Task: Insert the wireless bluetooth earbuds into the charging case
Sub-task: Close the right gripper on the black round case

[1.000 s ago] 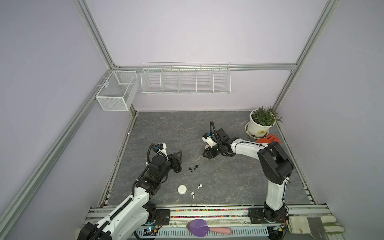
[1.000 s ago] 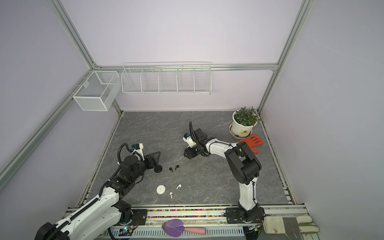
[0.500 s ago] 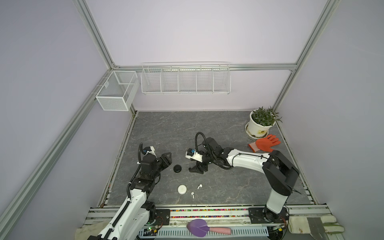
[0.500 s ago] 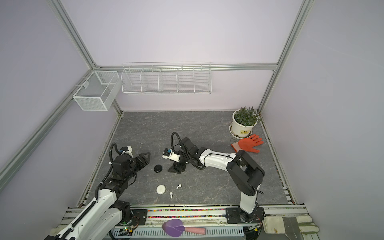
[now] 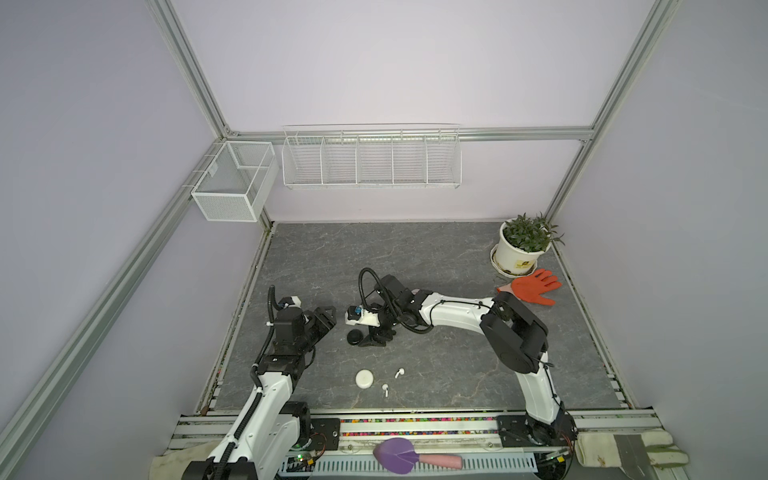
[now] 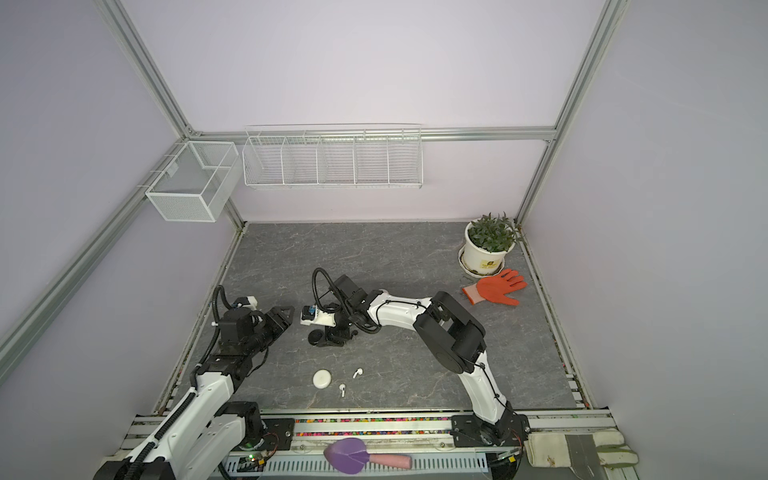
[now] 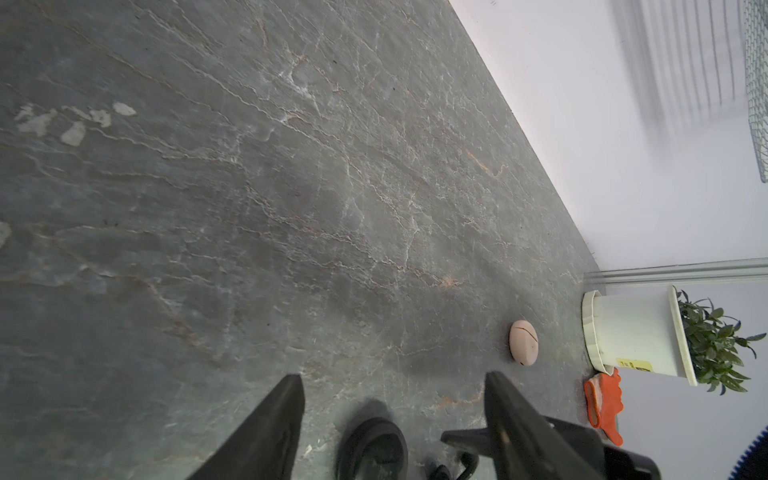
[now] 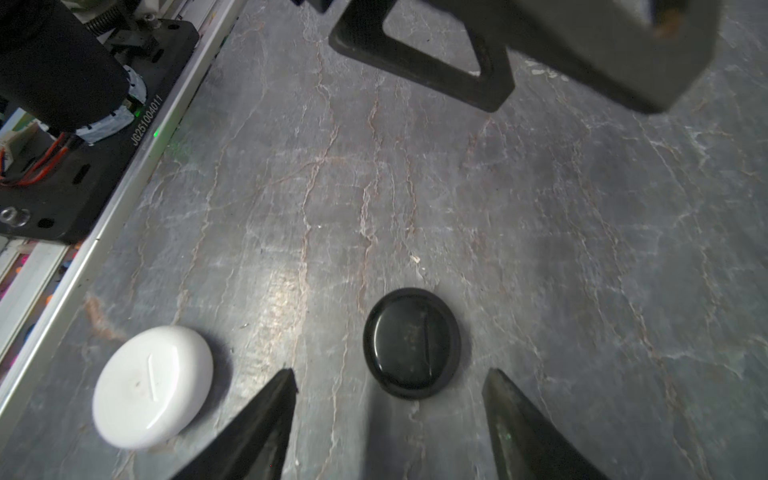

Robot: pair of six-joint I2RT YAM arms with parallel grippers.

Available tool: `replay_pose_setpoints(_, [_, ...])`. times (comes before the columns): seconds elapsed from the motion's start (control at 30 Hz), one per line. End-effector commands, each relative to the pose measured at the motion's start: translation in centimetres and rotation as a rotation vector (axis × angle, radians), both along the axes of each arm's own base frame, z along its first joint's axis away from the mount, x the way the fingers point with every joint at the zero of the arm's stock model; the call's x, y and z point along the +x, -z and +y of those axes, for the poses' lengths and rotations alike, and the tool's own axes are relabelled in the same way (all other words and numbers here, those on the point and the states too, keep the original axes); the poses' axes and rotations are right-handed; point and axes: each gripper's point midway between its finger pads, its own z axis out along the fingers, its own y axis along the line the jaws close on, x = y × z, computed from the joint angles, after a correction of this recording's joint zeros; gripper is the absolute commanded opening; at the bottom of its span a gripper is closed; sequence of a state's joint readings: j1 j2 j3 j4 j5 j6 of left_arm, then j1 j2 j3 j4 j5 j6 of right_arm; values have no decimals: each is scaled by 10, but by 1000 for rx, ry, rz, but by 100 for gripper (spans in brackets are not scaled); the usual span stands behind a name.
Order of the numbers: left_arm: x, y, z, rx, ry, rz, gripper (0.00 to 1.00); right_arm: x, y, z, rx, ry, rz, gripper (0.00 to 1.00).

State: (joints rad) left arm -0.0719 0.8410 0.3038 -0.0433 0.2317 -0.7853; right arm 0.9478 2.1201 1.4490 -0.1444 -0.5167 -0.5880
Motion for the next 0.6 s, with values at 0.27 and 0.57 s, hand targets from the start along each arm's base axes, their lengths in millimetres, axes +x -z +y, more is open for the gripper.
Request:
replay_pose_setpoints(0.27, [-7,7,3,-22,-17,19,69,3,34,4,-112,-14,-12,73])
replay_pose_setpoints(0.57, [-10,9,5,-15,-25,13,69,8,47,10,-130,16,-1,65])
